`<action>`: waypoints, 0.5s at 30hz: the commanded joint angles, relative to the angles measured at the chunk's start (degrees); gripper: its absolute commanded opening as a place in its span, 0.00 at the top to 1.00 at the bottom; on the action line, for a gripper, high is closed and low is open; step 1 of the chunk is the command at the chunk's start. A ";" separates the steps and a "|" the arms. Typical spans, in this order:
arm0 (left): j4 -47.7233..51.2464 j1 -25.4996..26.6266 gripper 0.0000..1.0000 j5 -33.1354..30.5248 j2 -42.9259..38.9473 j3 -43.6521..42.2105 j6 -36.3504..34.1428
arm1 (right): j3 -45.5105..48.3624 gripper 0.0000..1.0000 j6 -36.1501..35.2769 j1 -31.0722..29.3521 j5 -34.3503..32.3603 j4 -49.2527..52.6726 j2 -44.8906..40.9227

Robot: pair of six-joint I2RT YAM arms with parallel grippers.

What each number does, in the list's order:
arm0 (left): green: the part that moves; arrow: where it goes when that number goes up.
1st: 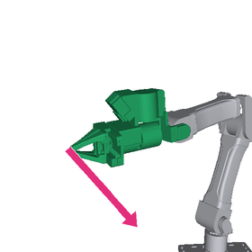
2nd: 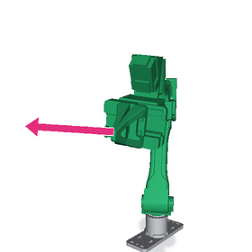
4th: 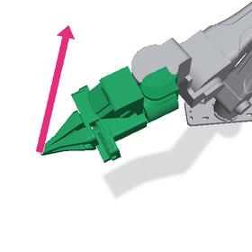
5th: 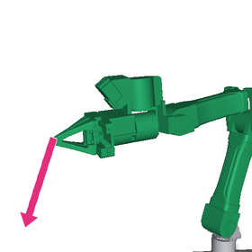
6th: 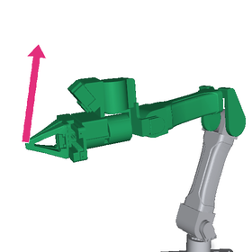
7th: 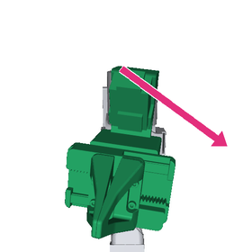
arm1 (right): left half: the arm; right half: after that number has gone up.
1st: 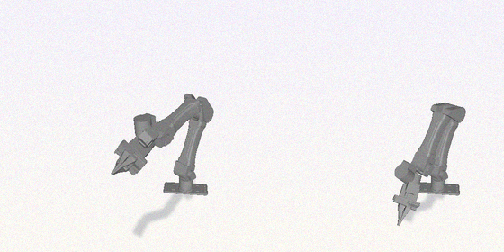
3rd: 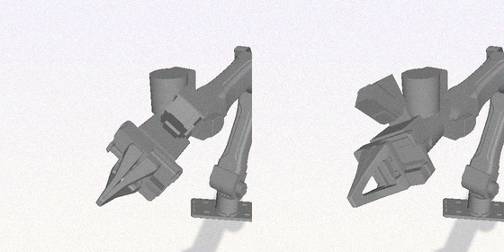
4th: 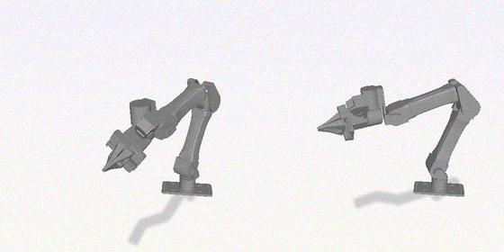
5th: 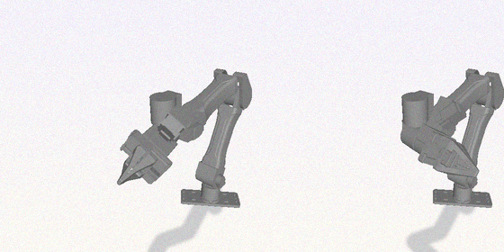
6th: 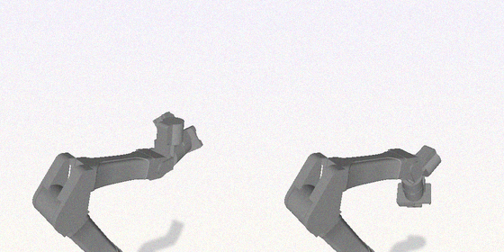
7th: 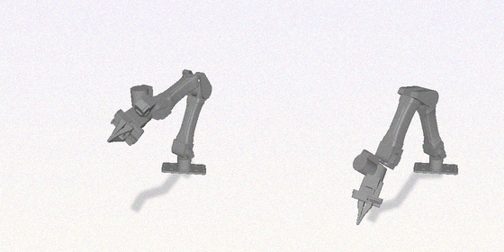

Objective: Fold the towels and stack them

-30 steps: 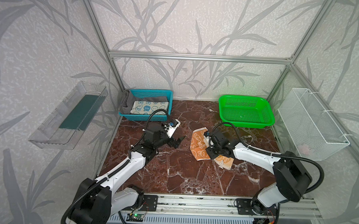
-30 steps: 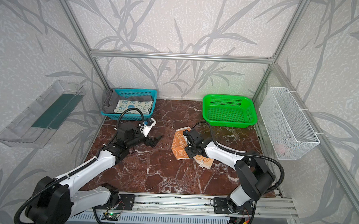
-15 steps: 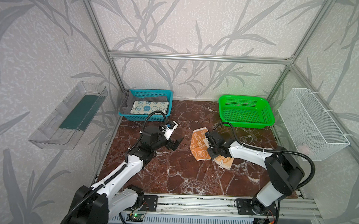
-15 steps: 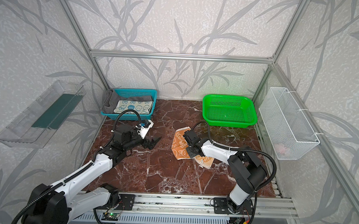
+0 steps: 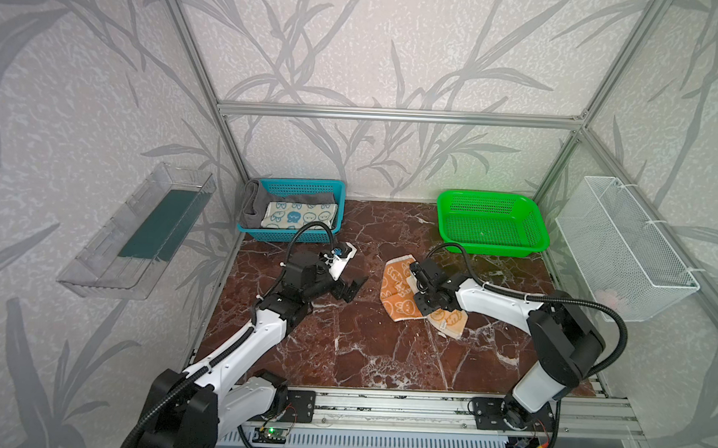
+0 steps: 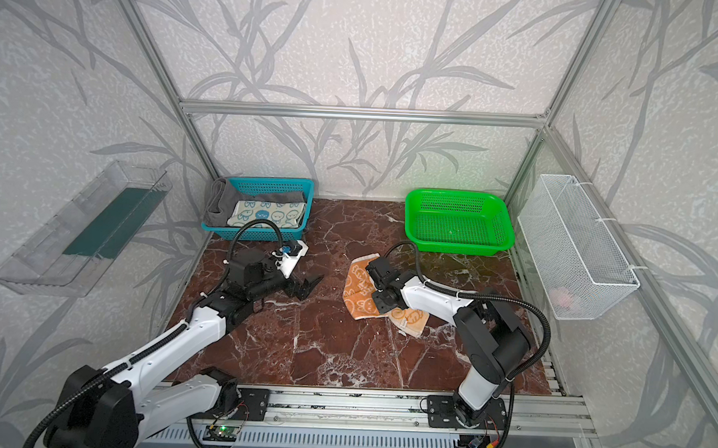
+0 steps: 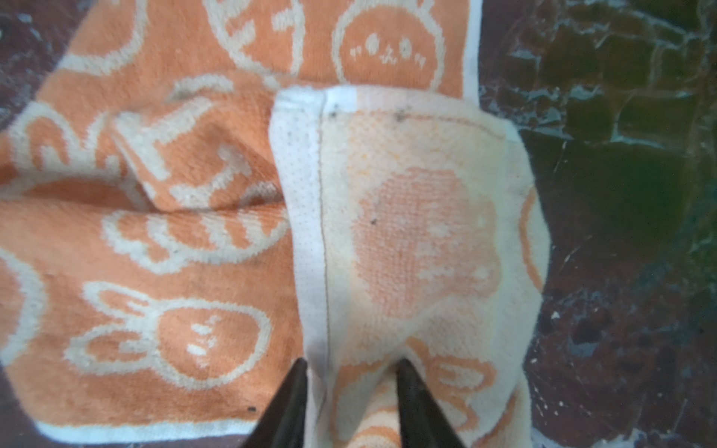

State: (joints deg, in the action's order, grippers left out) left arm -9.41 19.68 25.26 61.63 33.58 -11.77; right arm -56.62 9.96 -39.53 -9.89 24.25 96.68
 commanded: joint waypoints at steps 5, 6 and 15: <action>1.08 -0.17 0.01 2.57 1.97 1.71 -0.60 | -0.23 0.95 0.20 2.57 6.22 1.48 -1.13; 1.13 -0.17 0.01 2.87 2.32 2.04 -0.83 | 0.34 0.98 -0.45 2.98 7.37 1.00 -2.19; -4.25 3.69 0.01 3.42 6.91 3.21 -10.13 | -0.36 1.00 -8.99 10.71 25.52 5.72 -10.99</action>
State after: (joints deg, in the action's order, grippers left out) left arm -10.46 21.89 27.92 67.31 34.79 -16.45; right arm -55.44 4.69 -30.81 7.25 26.28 87.61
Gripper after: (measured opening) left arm 0.988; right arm 0.048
